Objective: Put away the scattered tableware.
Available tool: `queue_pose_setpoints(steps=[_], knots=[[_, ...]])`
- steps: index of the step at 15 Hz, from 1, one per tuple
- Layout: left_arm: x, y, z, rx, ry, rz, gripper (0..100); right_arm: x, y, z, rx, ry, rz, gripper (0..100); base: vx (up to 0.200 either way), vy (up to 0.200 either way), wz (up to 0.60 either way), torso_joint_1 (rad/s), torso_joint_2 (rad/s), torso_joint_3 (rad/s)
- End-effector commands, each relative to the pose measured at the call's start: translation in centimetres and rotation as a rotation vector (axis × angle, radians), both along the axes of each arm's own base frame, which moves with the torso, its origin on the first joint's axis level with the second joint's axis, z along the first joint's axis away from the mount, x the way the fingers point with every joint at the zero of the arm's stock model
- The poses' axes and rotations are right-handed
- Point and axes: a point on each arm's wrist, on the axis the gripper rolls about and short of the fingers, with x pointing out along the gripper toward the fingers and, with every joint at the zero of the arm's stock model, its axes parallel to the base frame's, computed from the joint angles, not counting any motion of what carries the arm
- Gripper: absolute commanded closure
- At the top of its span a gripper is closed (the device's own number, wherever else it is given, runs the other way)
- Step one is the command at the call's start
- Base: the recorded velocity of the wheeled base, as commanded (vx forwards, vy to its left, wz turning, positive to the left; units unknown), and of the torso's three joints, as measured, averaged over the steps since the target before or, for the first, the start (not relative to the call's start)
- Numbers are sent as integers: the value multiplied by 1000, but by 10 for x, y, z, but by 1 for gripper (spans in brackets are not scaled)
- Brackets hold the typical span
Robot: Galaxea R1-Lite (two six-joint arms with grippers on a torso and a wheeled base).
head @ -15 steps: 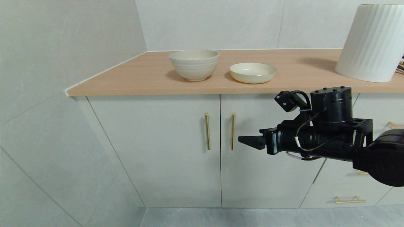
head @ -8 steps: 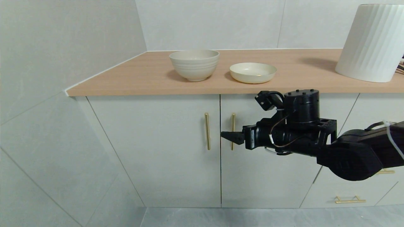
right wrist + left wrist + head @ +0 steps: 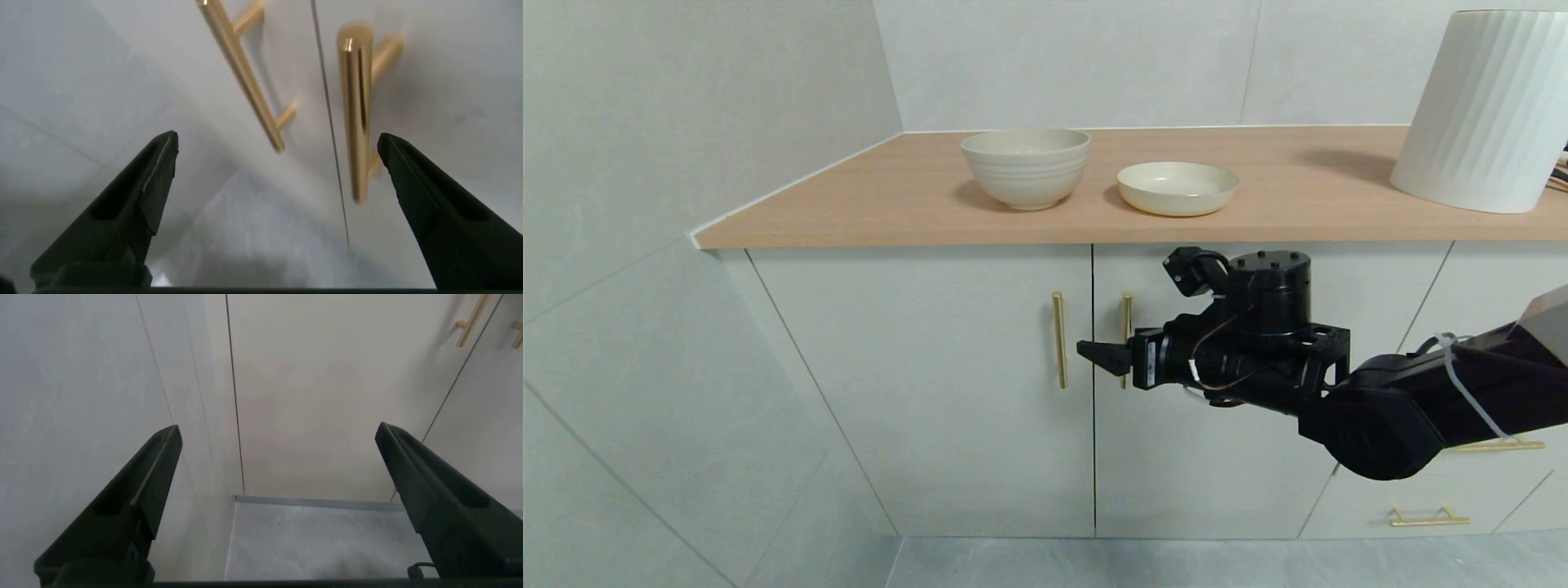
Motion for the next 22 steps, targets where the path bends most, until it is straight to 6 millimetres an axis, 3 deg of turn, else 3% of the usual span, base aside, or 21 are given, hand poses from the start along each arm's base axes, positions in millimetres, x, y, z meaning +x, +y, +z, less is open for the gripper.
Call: queue_pose_setpoints(steps=[1,11,22], knots=[[0,0,0,0,-1,0,0,5,3,-10,-8,13,-2,0,0,0,0,0,0,0],[0,0,0,0,-1,0,0,6,17,-25,42,25,8,0,0,0,0,0,0,0],[0,0,0,0,-1,-2,0,-20,9,-12,54,37,42,0,0,0,0,0,0,0]])
